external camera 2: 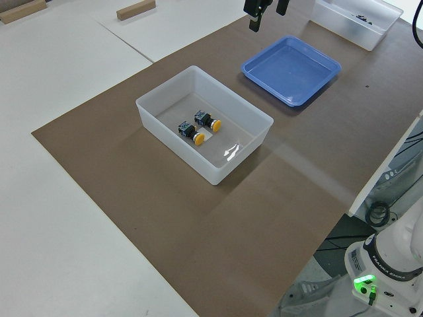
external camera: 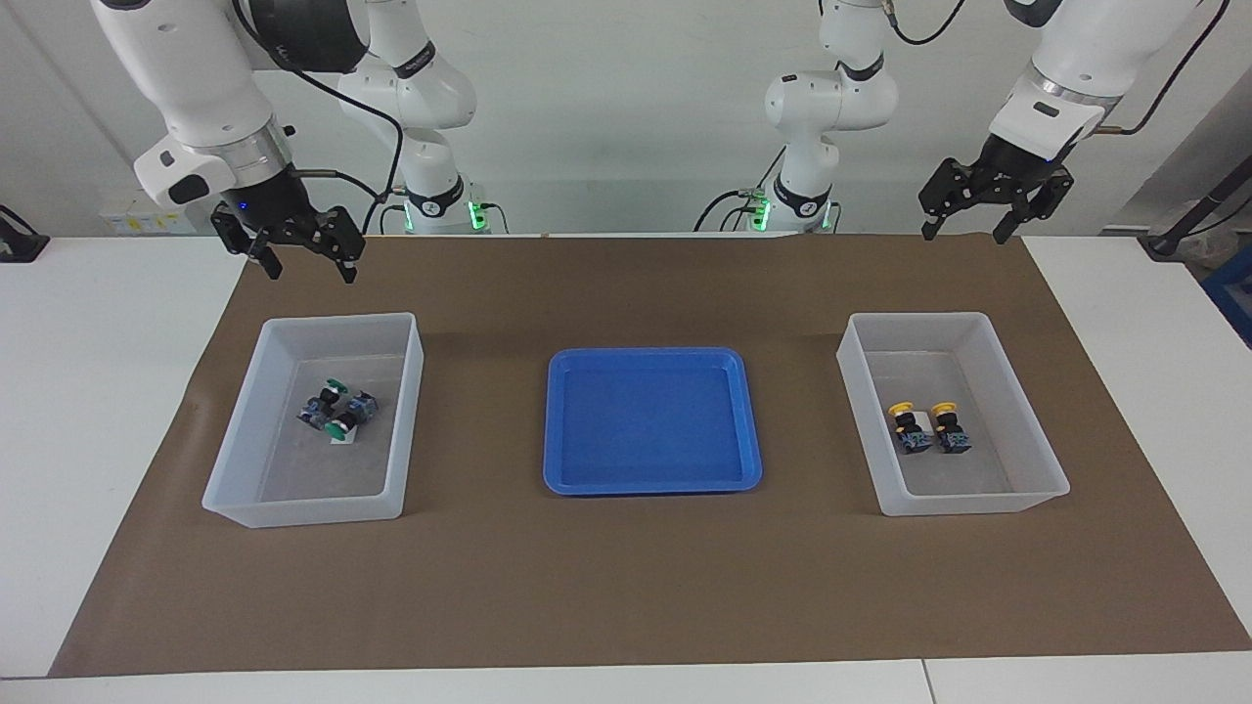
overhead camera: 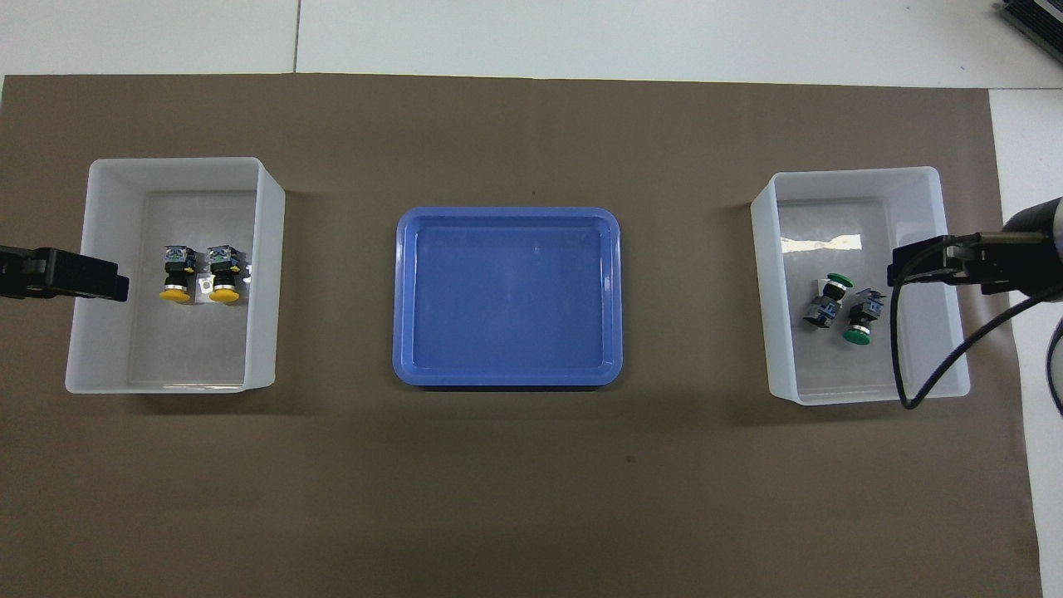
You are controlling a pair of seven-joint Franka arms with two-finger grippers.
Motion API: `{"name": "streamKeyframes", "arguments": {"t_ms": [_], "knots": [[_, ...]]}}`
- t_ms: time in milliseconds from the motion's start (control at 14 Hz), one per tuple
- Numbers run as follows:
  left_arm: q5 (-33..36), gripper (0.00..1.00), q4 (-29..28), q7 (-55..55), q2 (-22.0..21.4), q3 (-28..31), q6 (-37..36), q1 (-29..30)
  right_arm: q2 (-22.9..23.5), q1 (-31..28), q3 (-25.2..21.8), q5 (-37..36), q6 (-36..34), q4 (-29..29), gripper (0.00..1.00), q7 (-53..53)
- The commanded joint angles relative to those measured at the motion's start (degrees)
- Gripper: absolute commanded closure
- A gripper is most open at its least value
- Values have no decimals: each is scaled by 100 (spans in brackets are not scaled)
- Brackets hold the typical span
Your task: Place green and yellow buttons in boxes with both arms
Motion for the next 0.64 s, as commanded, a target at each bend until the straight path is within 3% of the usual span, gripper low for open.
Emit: {"name": "streamKeyframes", "arguments": {"t_ms": [0,143,571], "knots": [[-52,0,-71,-71,-71,14,-31,22,-30,130,-103,-58,-88,23,0,87],[-52,0,-71,-71,-71,14,-31,22,-30,384,-392,-58,-79,23,0,105],[-52,0,-71,-71,-71,14,-31,22,-4,561,-560,-58,-36,-12,0,114]]}}
